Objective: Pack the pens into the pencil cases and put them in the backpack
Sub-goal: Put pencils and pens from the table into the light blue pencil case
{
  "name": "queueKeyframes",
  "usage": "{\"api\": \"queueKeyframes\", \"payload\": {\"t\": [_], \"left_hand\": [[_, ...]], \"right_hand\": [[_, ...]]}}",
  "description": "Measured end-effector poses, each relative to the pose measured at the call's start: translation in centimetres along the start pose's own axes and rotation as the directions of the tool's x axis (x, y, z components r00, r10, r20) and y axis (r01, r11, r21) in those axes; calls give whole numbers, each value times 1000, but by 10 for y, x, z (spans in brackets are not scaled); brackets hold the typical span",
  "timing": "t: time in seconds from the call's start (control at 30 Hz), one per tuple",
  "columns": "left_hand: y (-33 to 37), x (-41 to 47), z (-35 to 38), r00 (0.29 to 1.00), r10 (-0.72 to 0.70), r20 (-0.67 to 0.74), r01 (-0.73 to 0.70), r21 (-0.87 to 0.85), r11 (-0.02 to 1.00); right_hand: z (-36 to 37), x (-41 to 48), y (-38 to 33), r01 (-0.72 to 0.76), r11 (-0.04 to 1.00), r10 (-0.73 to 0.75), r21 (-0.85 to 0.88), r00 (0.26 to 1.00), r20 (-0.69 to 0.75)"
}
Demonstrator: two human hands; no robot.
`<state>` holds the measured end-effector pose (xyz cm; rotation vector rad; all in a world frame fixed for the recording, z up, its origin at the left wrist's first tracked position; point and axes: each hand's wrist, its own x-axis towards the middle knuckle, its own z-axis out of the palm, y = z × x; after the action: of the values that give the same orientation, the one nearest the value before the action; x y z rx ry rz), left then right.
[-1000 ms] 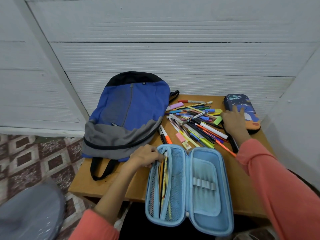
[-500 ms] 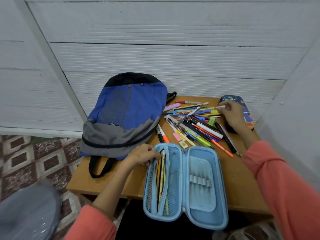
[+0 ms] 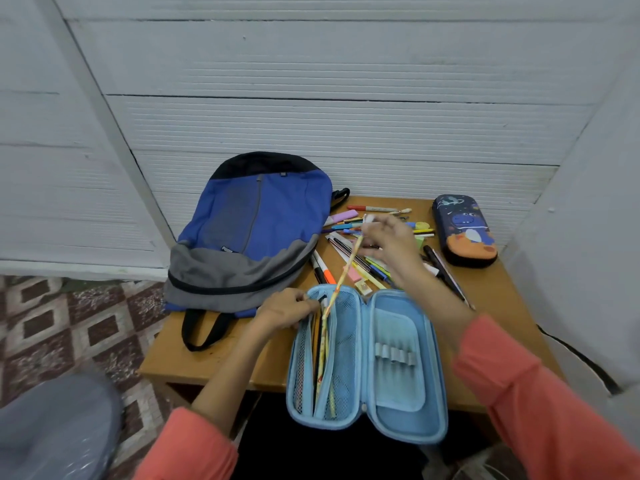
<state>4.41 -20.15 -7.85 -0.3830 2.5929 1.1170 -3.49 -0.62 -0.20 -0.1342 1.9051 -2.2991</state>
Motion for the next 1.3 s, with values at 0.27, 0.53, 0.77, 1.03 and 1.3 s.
{"api": "queueKeyframes", "payload": {"t": [0.27, 0.53, 0.77, 1.03, 1.3], "left_hand": [[0, -12, 6, 989, 45, -140, -29, 117, 993], [1, -24, 18, 909, 225, -351, -214, 70, 974], [-10, -25, 37, 845, 299, -444, -348, -30, 937], [-15, -20, 45, 822, 329, -464, -362, 19, 932], [-16, -19, 48, 797, 358, -486, -394, 30, 919]], "right_hand": [[34, -28, 50, -130, 921, 178, -367, 979, 100], [30, -41, 69, 186, 577, 60, -796, 962, 268], [26, -41, 73, 220, 571, 7, -791, 962, 273], [29, -36, 73, 155, 574, 74, -804, 968, 240], [39, -39, 79, 186, 379, 36, -907, 976, 216]]}}
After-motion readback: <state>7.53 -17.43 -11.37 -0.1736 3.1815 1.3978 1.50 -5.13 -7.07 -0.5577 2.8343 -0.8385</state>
